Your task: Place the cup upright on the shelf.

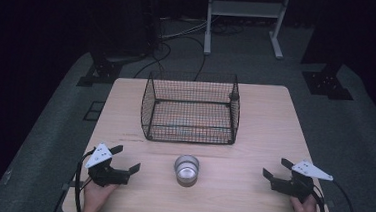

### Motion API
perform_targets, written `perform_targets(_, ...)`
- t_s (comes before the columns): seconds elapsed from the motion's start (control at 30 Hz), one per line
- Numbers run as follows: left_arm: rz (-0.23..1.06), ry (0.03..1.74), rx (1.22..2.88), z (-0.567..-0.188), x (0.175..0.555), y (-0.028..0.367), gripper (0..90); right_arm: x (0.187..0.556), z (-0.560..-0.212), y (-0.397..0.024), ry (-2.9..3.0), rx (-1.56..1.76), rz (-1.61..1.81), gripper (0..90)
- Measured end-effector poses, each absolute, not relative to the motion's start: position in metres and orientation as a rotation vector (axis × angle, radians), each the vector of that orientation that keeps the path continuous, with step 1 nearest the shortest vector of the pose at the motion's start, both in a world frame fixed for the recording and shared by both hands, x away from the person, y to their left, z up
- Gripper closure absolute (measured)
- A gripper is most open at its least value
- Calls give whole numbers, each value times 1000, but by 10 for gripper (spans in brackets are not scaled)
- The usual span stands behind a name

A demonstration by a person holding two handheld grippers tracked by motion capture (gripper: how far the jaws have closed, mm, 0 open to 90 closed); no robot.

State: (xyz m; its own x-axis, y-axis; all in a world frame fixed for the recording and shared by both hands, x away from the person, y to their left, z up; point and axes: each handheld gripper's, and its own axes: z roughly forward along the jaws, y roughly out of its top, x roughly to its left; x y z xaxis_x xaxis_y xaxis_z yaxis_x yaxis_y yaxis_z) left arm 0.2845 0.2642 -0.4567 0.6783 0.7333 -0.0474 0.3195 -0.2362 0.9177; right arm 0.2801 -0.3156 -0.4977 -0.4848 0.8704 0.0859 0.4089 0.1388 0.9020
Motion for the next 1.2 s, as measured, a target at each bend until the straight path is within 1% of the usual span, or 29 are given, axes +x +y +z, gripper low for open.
perform_targets(0.2,495,751,1856,-448,284,251,21,280,-498,-315,1958,1226,1312,136)
perform_targets(0.53,403,659,1914,-441,286,235,21,280,-498,-315,1956,1231,1310,136)
perform_targets(0.93,362,530,1981,-428,285,205,20,280,-498,-315,1958,1231,1310,136)
perform_targets(1.2,319,480,2025,-429,287,187,20,280,-498,-315,1960,1226,1308,136)
